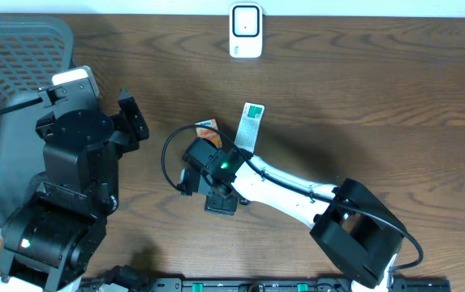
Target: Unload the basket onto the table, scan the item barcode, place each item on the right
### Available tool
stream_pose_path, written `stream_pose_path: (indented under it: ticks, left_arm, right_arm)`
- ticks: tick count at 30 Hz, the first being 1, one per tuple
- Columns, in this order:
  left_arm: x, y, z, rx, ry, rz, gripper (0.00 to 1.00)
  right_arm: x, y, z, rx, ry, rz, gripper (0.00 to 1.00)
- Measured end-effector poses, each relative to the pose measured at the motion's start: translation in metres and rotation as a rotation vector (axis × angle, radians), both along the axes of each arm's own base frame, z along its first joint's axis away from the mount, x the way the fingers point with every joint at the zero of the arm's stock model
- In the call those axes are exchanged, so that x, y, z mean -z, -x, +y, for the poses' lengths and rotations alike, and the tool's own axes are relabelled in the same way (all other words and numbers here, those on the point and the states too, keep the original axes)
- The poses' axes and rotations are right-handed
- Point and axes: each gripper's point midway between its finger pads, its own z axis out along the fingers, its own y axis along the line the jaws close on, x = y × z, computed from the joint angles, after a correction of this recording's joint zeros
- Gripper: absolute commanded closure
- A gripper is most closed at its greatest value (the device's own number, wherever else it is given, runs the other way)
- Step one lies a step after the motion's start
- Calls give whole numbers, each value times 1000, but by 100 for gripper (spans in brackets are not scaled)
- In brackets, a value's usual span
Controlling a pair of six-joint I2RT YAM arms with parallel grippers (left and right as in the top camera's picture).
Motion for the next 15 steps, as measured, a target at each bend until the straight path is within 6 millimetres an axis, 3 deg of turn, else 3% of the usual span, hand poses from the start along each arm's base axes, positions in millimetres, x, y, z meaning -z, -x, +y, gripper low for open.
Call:
stream_pose_path:
  ticks: [6,15]
  left_arm:
    - [0,0,0,0,0,0,11]
    - [0,0,0,0,0,0,11]
  right_arm:
    - [0,3,-7,220,22,51,37]
    - [-2,-5,-15,844,6,155,48]
